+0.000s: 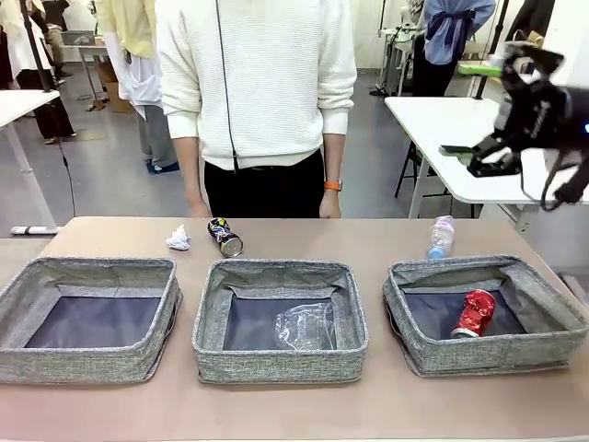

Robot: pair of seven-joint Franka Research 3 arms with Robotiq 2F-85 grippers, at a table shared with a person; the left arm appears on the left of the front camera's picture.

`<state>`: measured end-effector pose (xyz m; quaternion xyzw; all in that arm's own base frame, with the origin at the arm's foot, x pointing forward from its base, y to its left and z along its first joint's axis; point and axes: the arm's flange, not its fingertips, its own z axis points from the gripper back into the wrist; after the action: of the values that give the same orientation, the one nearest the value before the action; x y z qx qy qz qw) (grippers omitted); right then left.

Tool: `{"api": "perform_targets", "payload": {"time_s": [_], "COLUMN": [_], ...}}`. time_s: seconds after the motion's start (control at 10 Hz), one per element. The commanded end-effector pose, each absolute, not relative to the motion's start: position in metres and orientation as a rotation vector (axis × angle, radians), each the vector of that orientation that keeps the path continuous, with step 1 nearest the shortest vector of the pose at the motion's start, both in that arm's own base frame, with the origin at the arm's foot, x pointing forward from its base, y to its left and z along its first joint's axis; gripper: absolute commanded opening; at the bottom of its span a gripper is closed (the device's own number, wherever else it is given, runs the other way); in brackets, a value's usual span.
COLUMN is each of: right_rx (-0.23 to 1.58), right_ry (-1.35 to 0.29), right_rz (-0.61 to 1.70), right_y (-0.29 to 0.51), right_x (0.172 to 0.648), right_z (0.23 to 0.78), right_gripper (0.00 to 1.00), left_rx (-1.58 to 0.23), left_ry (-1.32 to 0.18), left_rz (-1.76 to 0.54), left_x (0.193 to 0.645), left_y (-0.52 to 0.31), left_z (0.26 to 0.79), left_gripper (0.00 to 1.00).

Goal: Sort the waste into the appropriate baskets.
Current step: Place the picked waste into the Fabric basket indicated by the person.

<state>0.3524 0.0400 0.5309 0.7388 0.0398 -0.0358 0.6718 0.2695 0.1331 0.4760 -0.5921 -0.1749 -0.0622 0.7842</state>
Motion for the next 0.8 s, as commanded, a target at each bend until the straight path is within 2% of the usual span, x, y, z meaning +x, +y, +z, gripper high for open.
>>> {"api": "perform_targets", "payload": {"time_s": [0.0,0.1,0.2,0.3,0.7], "right_rx": [1.679,1.644,1.6,1.718,1.718], "right_ry": [0.173,0.249,0.232,0.202,0.202], "right_rz": [-0.05,-0.096,-0.118,-0.099,-0.099], "right_y": [0.013,0.0,-0.004,0.012,0.012], "right_x": [0.342,0.328,0.32,0.332,0.332], "right_z": [0.483,0.462,0.45,0.476,0.476], "right_gripper": [1.0,1.0,1.0,1.0,1.0], "left_rx": [-1.292,-1.292,-1.292,-1.292,-1.292], "left_ry": [-0.394,-0.394,-0.394,-0.394,-0.394], "left_rz": [-0.15,-0.15,-0.15,-0.15,-0.15], "left_x": [0.269,0.269,0.269,0.269,0.269], "left_y": [0.132,0.132,0.132,0.132,0.132], "left_z": [0.478,0.478,0.478,0.478,0.478], "left_gripper": [1.0,1.0,1.0,1.0,1.0]}}
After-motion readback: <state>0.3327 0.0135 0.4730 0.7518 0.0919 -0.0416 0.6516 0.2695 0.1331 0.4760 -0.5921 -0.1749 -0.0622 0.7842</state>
